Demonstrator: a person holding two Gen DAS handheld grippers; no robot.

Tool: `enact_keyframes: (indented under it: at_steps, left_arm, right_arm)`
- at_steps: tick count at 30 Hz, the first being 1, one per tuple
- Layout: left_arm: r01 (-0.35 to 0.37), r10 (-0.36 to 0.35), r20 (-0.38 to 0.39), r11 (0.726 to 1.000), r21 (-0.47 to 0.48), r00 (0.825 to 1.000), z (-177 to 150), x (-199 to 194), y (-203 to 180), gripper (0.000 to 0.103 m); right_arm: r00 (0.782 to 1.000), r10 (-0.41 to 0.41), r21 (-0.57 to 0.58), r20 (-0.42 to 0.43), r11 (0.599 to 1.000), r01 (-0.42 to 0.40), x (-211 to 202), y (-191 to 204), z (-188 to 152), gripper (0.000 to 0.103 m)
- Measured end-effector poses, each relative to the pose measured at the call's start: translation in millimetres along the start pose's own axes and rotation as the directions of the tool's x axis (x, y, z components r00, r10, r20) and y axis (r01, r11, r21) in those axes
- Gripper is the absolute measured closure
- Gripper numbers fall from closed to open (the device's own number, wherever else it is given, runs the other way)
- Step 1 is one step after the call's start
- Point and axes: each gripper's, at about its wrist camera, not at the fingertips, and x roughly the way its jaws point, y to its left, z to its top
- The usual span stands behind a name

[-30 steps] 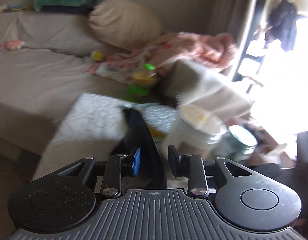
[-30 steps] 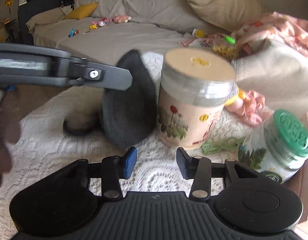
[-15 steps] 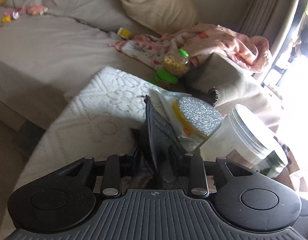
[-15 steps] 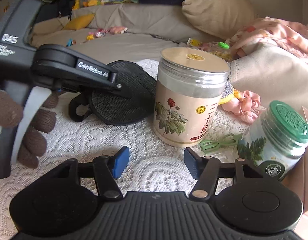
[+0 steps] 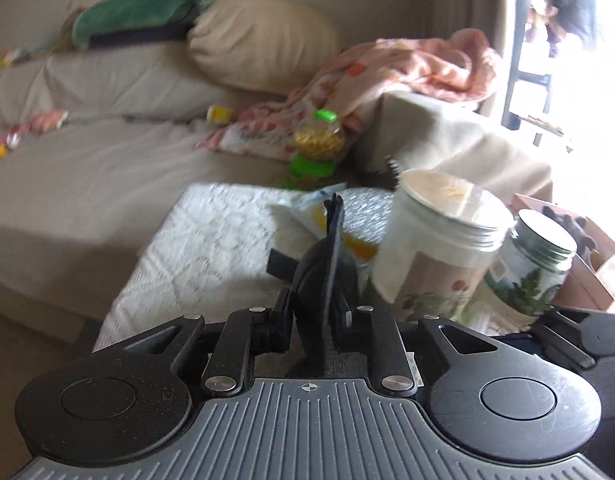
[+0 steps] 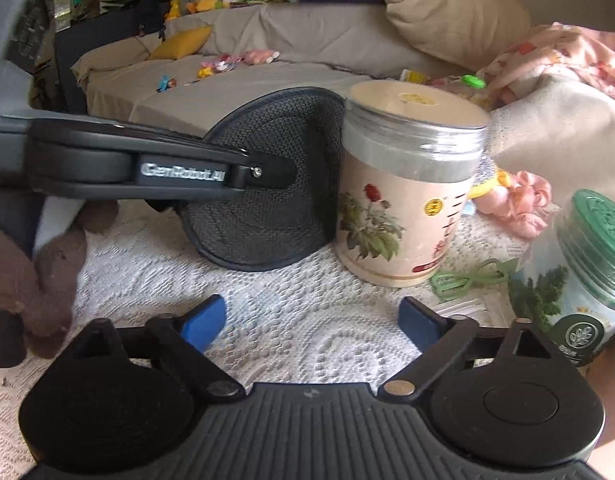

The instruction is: Organize soft objects

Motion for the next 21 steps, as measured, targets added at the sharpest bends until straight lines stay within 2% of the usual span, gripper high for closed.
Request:
enact_keyframes:
  at_steps: [4,8,11,13,15,17,21]
  left_arm:
    - [0.038,-0.038,-0.001,0.994,-0.107,0.999,-3,0,21,0.081]
    - [-0.014,0.029,0.072,0.979,-0.204,0.997,-5,-9,46,0.083]
    - [-0.034,0.058,0.085,0.964,-0.262,0.995,-4,-13,67,0.083]
    - [-0.063,0.090,0.088,0.960,-0.272,0.992,-7,-14,75,0.083]
    - [-0.058,0.089,0.092,0.954,-0.295,0.992,-14,-14,80,0.082]
    - [-0.052,0.090,0.117,0.953,-0.298,0.989,-15,-18,80,0.082]
    - [-0.082,0.116,0.129,0.966,-0.245,0.985,-14,-19,70,0.082]
  right_arm:
    - [1.000,0.013,-0.006,-0.017,1.000,-0.013,0,4,0,0.000]
    - [0.999,0.005,0.005,-0.045,1.000,-0.005,-1,5,2,0.000]
    - [0.998,0.005,0.004,-0.070,1.000,-0.004,-1,6,4,0.000]
    - [0.996,0.020,-0.019,-0.092,1.000,-0.022,0,7,8,0.000]
    - [0.989,0.037,-0.038,-0.144,0.998,-0.043,1,8,15,0.000]
    - [0.983,0.058,-0.020,-0.174,0.998,-0.062,-8,6,26,0.009]
    - [0.989,0.115,0.002,-0.096,0.993,-0.116,-67,-1,67,0.009]
